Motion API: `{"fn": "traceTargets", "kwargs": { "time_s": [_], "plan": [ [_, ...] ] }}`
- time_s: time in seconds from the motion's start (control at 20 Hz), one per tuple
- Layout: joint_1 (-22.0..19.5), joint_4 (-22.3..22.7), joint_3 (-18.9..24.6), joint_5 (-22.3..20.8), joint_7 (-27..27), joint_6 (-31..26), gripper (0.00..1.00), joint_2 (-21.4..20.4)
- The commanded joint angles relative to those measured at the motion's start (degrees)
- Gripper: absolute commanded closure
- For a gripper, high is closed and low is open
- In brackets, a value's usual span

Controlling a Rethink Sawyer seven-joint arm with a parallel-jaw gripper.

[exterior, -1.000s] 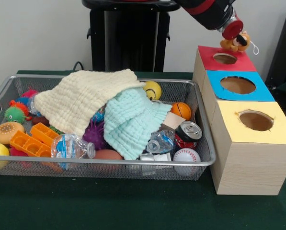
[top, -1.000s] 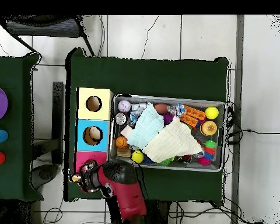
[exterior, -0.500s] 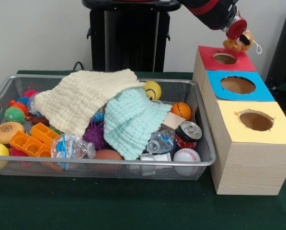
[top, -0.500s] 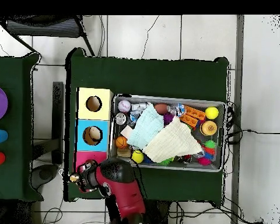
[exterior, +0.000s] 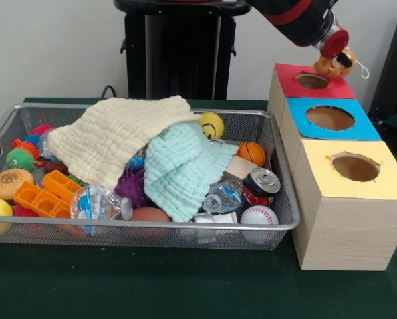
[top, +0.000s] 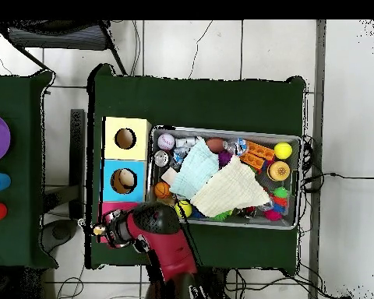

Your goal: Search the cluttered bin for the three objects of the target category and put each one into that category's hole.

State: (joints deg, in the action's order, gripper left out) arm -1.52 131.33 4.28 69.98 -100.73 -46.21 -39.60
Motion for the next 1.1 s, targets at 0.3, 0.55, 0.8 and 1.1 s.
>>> {"fn": "traceTargets", "kwargs": {
  "time_s": [0.3, 0.55, 0.8, 1.1],
  "plan": [
    [-4.36, -11.76, 4.96, -7.64, 5.12, 5.75, 1.00, 3.71],
    [-4.94, -11.44, 4.97, -9.86, 4.05, 5.62, 1.00, 2.78],
    [-5.36, -10.57, 5.31, -10.26, 4.61, 6.08, 1.00, 1.85],
    [-6.02, -10.53, 5.45, -13.09, 5.83, 6.37, 1.00, 1.32]
  ]
}}
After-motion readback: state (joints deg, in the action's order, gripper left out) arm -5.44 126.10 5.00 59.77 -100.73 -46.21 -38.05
